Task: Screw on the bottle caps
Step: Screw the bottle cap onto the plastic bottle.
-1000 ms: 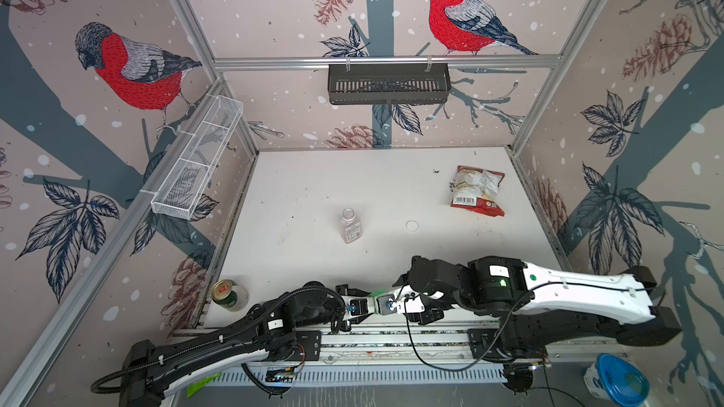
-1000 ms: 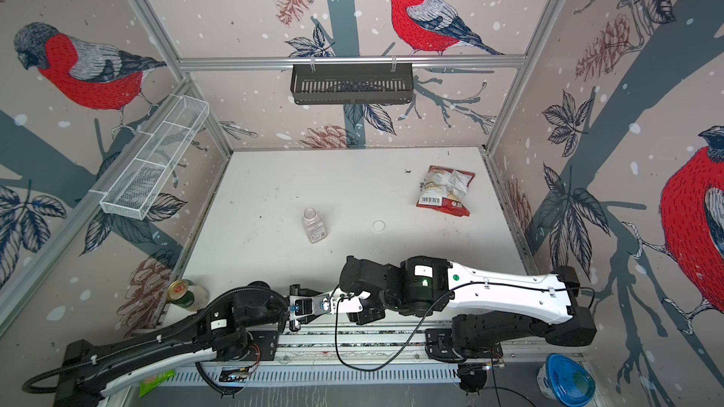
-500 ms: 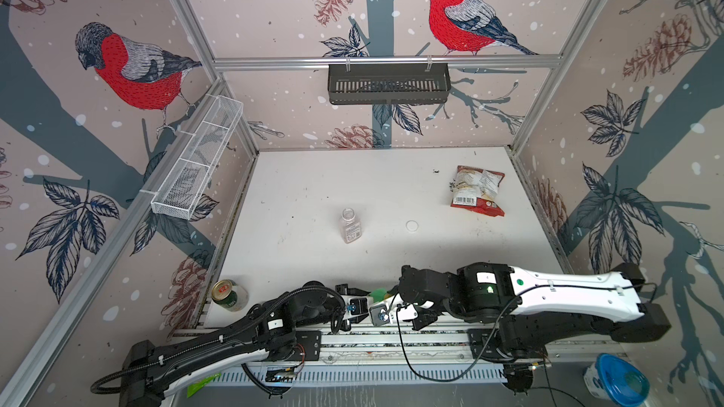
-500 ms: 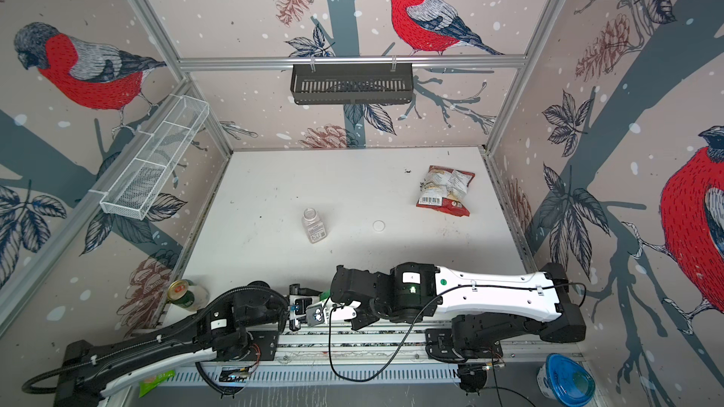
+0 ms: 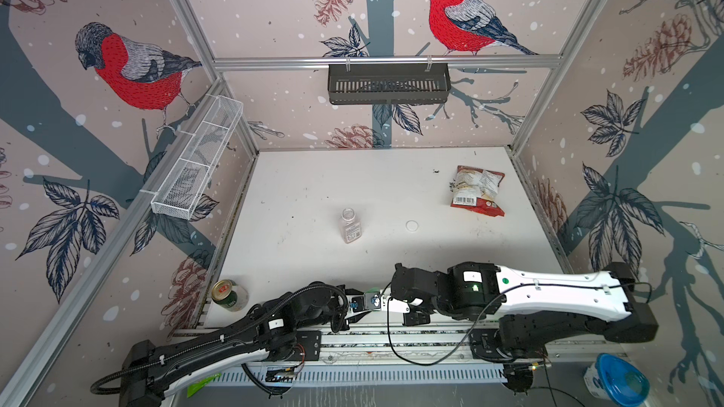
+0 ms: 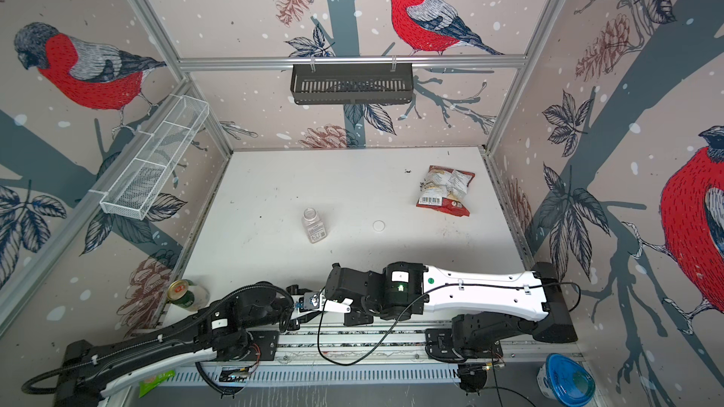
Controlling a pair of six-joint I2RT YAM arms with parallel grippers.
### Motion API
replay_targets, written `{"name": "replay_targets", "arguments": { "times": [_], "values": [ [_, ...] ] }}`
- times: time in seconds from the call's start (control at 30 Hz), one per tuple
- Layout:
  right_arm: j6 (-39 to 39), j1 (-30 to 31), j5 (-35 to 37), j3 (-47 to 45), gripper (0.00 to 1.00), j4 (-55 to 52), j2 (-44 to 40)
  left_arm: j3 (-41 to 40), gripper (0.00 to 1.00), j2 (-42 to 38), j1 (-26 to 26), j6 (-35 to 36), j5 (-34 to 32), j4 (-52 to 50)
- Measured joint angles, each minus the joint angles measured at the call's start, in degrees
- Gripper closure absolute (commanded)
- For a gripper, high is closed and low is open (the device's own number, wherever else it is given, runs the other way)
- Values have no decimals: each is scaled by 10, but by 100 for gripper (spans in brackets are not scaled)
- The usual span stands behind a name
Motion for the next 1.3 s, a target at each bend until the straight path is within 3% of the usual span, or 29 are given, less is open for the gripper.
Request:
{"name": "replay_targets", "arguments": {
  "times": [0.03,0.13,0.2,0.27,0.37,0.53,0.7,1.03,1.3],
  "values": [
    [9,0,-1,1,98,0,2,0,96,0,0,0,-1,-1],
    [40,2,13,11,78,7,1,0,95,-1,0,4,2,0],
    [55,-4,19,20,77,23,-13,0,96,-4,-2,13,16,18],
    [73,-10,25,12,73,43,-55,1,96,-4,-4,15,24,40],
    [79,-9,22,1,54,54,-123,2,96,0,-4,16,34,52],
    [97,-31,14,-58,42,98,-234,2,96,14,-5,17,40,61],
    [84,-32,-3,-69,31,82,-228,2,96,20,-5,17,42,64],
    [-49,-47,-40,-52,26,26,-129,4,97,33,-6,28,52,65],
    [-80,-33,-82,-37,34,30,-77,4,97,38,-7,28,57,65]
  ]
}}
